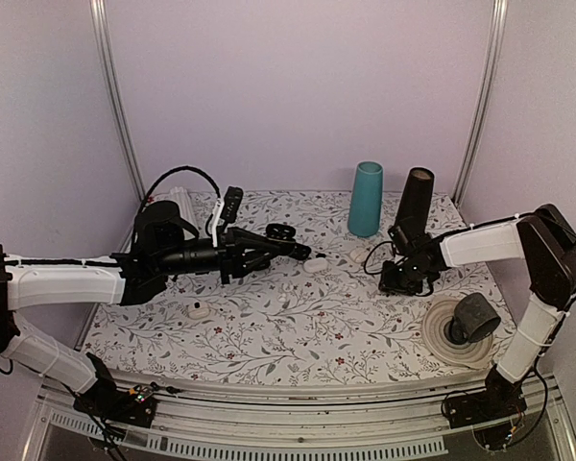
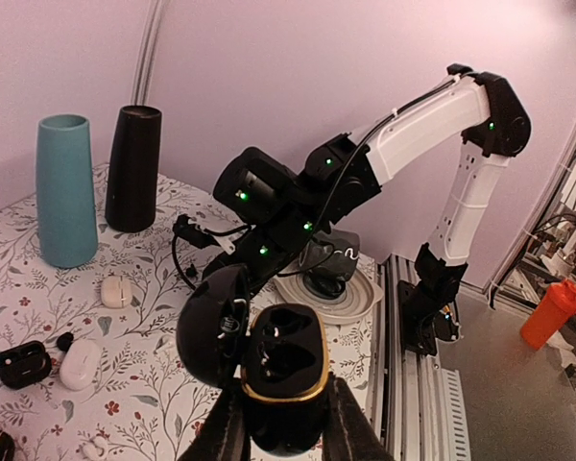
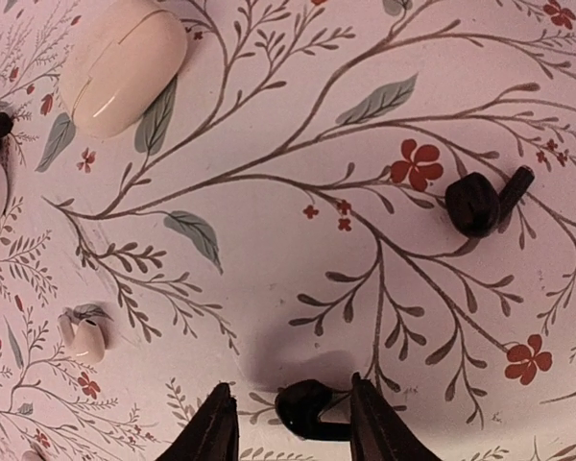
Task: Insert the wireless bluetooth earbuds into the charging case
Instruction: Move the right earbud to the center of the board.
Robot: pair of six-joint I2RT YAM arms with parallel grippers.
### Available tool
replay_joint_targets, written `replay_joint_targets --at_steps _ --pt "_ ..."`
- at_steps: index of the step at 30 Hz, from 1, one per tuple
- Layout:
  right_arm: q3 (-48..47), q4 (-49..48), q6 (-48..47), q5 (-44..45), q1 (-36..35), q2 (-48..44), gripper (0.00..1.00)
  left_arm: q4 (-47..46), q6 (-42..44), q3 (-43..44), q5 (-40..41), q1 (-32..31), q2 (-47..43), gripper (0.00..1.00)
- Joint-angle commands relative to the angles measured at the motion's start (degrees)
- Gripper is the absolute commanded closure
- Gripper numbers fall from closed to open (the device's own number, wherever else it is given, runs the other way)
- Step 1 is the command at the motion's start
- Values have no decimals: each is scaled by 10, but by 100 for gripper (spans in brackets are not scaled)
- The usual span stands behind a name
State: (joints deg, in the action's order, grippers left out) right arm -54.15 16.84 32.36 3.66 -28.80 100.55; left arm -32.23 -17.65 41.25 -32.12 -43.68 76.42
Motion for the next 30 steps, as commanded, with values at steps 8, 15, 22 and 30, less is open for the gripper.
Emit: replay_joint_targets --at_steps 8,15,22,30 --pt "26 0 7 -52 -9 -32 56 -15 -6 10 -6 8 10 100" --pt "13 -4 23 -71 -39 -23 56 -12 -4 15 -7 8 12 100" --pt "13 8 24 -47 -37 -51 56 -12 -5 15 -7 8 12 100" --pt "27 2 9 -50 -11 -75 55 -12 -4 16 -7 8 13 100"
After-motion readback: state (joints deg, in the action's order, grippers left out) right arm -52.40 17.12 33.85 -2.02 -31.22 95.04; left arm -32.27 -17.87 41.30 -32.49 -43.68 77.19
